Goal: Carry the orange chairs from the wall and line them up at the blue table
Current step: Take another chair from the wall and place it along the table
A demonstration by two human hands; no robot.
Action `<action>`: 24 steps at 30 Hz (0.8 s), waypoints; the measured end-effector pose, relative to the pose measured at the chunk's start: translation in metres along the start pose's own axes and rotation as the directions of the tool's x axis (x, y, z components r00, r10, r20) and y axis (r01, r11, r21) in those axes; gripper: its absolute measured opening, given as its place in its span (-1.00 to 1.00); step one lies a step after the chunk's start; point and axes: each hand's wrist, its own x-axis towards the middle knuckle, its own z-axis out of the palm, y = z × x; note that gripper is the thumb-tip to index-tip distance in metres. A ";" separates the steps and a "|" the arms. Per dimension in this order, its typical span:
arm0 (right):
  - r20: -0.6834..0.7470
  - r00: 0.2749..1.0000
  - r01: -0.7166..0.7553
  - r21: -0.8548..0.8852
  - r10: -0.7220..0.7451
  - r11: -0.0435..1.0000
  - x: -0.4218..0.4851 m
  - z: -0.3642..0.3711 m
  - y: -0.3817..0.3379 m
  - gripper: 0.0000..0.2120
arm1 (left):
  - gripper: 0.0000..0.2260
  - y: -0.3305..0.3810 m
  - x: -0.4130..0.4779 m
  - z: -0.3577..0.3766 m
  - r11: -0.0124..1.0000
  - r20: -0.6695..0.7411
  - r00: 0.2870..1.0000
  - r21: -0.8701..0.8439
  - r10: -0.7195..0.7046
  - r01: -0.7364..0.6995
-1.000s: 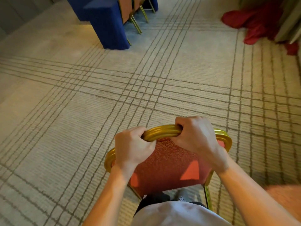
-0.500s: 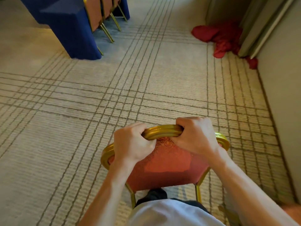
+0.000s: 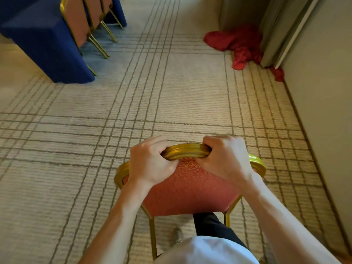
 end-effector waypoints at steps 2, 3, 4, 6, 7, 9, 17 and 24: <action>0.014 1.000 -0.023 0.000 0.023 1.000 0.022 0.011 0.016 -0.62 | -0.75 -0.007 0.026 0.015 1.000 0.035 0.999 0.003 0.004 -0.004; 0.023 0.999 -0.036 0.004 0.036 0.999 0.037 0.019 0.028 -0.63 | -0.74 -0.013 0.044 0.025 1.000 0.048 0.999 0.007 0.011 -0.012; 0.034 0.999 -0.038 0.004 0.037 0.999 0.052 0.028 0.039 -0.63 | -0.73 -0.019 0.062 0.035 1.000 0.059 0.998 0.014 0.024 -0.025; 0.075 0.997 -0.031 -0.012 0.032 0.999 0.080 0.045 0.060 -0.65 | -0.73 -0.029 0.094 0.053 0.998 0.101 0.993 0.021 0.061 -0.063; 0.090 0.996 -0.023 -0.019 0.025 1.000 0.098 0.053 0.071 -0.66 | -0.73 -0.034 0.112 0.060 0.996 0.108 0.991 0.035 0.075 -0.079; 0.139 0.990 -0.010 -0.023 0.013 1.000 0.125 0.064 0.084 -0.67 | -0.74 -0.041 0.138 0.068 0.997 0.140 0.989 0.054 0.051 -0.059; 0.136 0.988 0.068 0.010 -0.068 0.998 0.242 0.095 0.110 -0.66 | -0.82 -0.086 0.239 0.083 0.994 0.094 0.996 0.109 0.000 -0.010; 0.095 0.987 0.124 0.026 -0.126 0.992 0.338 0.151 0.125 -0.71 | -0.75 -0.156 0.326 0.109 0.994 0.058 0.998 0.103 0.026 -0.032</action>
